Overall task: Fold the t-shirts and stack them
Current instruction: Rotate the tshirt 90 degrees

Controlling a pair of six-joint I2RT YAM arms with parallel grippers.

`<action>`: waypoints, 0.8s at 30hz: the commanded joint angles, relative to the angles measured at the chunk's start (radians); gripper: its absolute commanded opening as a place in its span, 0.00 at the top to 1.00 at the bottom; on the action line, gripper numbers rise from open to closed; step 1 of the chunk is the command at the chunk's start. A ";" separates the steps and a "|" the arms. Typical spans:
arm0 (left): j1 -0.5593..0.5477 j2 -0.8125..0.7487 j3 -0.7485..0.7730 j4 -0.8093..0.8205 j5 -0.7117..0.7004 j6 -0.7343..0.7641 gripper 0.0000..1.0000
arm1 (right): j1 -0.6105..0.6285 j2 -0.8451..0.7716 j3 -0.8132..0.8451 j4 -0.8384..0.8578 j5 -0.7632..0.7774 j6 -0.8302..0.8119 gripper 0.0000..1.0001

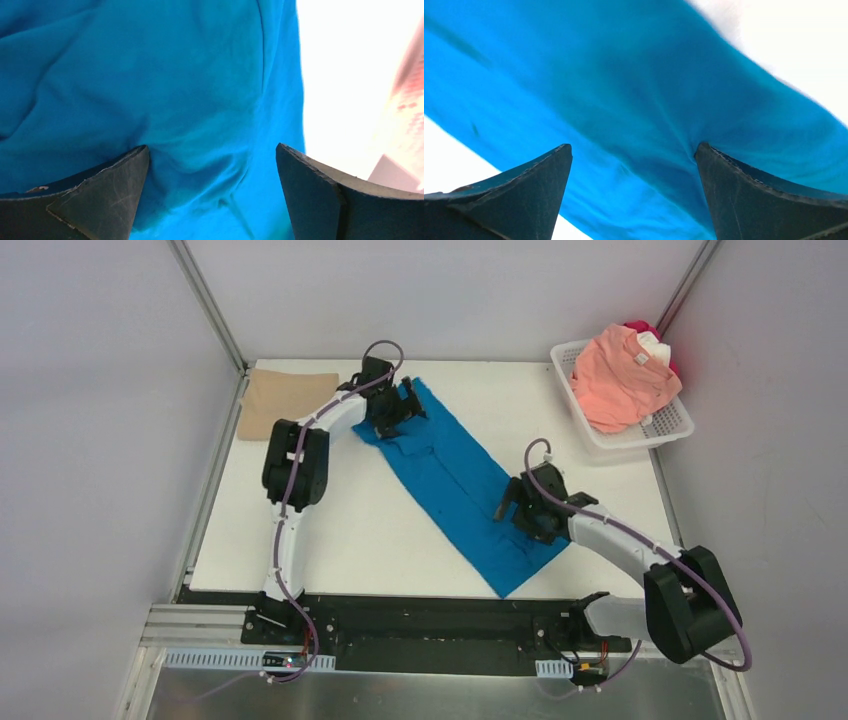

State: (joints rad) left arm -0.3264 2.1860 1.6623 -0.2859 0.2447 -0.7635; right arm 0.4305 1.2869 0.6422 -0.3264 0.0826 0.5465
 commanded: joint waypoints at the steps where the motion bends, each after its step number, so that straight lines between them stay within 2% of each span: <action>1: 0.004 0.323 0.410 -0.043 0.140 0.116 0.01 | 0.152 -0.022 -0.115 -0.061 -0.069 0.028 0.01; 5: 0.004 0.540 0.787 -0.053 0.194 0.058 0.01 | 0.249 -0.012 -0.136 -0.017 -0.156 0.004 0.01; 7: 0.003 0.610 0.884 0.008 0.165 -0.007 0.01 | 0.296 0.017 -0.123 0.006 -0.171 -0.006 0.01; 16: 0.007 0.703 0.874 0.402 0.092 -0.249 0.01 | 0.423 0.186 0.000 0.105 -0.298 -0.049 0.01; 20: 0.008 0.686 0.866 0.387 0.007 -0.226 0.01 | 0.436 0.191 0.053 0.094 -0.297 -0.040 0.01; 24: 0.017 0.627 0.857 0.356 -0.043 -0.176 0.01 | 0.435 0.112 0.060 0.067 -0.218 -0.022 0.01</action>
State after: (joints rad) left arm -0.3336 2.8429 2.5313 0.0872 0.3389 -0.9985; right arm 0.8482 1.4391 0.7158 -0.1085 -0.1307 0.5011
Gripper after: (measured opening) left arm 0.990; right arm 0.993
